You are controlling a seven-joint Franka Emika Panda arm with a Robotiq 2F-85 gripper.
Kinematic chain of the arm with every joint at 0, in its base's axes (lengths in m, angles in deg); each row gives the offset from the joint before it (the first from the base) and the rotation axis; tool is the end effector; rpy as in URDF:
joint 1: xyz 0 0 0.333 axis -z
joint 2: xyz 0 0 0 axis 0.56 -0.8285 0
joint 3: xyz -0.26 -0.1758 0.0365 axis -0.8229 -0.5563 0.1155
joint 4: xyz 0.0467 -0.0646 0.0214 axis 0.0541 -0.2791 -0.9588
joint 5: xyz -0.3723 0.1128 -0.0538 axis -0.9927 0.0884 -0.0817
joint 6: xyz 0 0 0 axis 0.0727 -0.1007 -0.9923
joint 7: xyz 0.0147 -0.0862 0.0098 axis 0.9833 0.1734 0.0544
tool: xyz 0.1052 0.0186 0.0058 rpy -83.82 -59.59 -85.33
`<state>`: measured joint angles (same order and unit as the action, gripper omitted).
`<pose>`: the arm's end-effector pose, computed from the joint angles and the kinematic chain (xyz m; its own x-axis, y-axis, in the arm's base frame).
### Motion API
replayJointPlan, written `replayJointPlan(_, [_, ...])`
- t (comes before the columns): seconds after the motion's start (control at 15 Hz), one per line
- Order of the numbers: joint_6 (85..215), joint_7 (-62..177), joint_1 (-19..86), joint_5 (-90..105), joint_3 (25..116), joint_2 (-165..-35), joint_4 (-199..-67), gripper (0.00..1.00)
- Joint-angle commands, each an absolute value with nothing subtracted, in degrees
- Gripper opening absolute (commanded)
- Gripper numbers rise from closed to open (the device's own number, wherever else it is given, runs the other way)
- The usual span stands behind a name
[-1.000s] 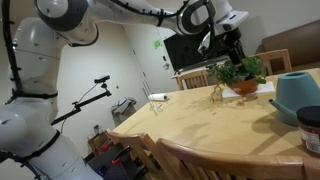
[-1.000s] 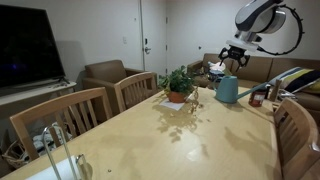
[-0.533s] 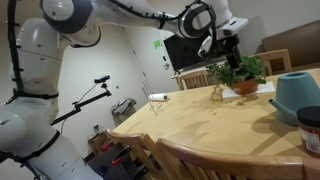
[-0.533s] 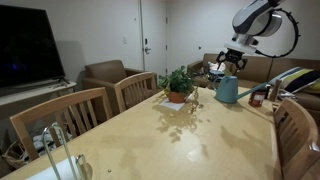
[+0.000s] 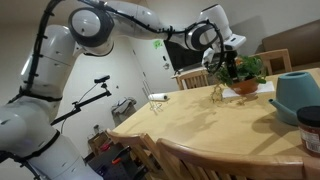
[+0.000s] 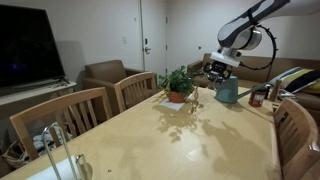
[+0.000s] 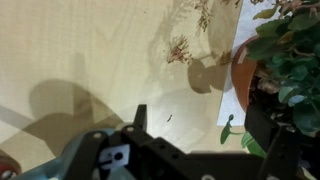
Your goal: Move the flower pot to the left
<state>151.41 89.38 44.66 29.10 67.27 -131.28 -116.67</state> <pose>0.7344 -0.2108 0.2560 0.4422 -0.8944 0.0675 -0.8571 -0.4435 -0.2621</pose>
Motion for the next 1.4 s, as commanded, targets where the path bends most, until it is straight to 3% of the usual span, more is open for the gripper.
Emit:
replayJointPlan(0.0, [152.94,91.06,43.58,28.31,66.94,-136.54,-109.05,1.0])
replayJointPlan(0.93, [142.19,102.91,42.35,18.35,63.85,-152.86,-83.0,1.0])
replayJointPlan(1.0, [145.31,100.95,42.01,19.68,64.37,-149.62,-89.12,1.0])
replayJointPlan(1.33, [144.46,100.98,42.33,19.43,64.36,-151.74,-85.93,1.0])
